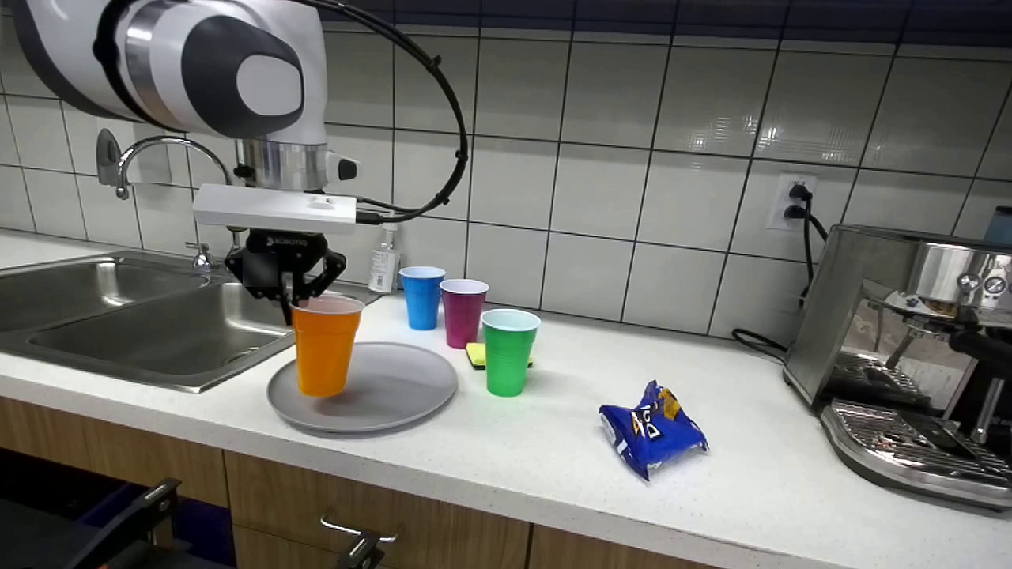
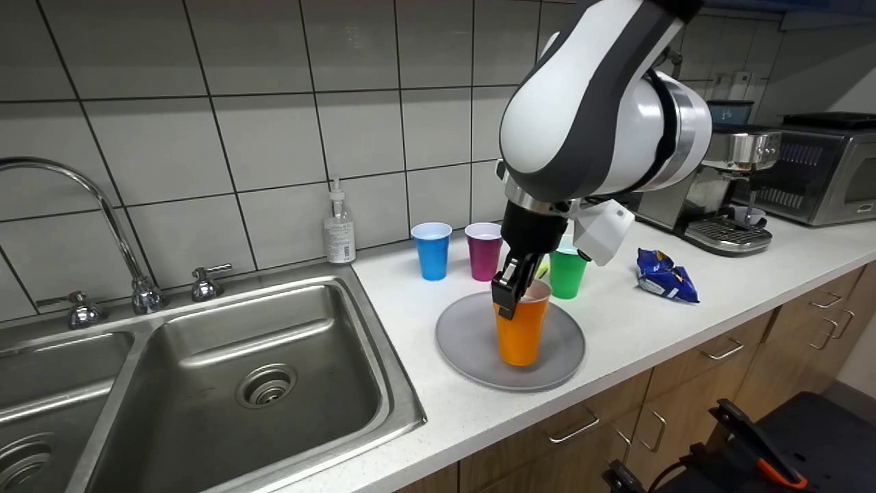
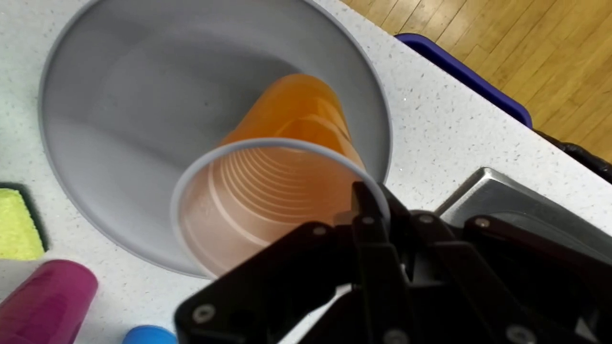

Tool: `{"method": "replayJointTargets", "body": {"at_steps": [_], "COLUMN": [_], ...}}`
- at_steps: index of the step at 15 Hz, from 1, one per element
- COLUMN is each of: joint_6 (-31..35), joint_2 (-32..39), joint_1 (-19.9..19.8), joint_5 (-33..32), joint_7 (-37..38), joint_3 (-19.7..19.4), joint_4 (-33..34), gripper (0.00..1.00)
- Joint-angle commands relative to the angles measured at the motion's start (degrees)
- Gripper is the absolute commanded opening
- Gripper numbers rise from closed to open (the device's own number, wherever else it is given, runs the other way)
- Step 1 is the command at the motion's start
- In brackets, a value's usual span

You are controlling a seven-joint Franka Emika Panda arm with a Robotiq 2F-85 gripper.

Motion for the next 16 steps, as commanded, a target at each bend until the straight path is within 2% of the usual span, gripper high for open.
{"method": "replayJointTargets", "body": {"at_steps": [1, 7, 16], "joint_6": [2.7, 5.9, 6.58], "joint_2": [1.78, 3.93, 4.72], "joint_1": [-0.6, -0.9, -1.24], "joint_5": [1.68, 4.0, 7.61], "joint_7": [-2.51, -3.97, -6.47], "joint_3": [1.46, 3.0, 5.5], "joint_4": [0.03, 0.03, 0.04], "gripper": [0.01, 0.01, 0.01]}}
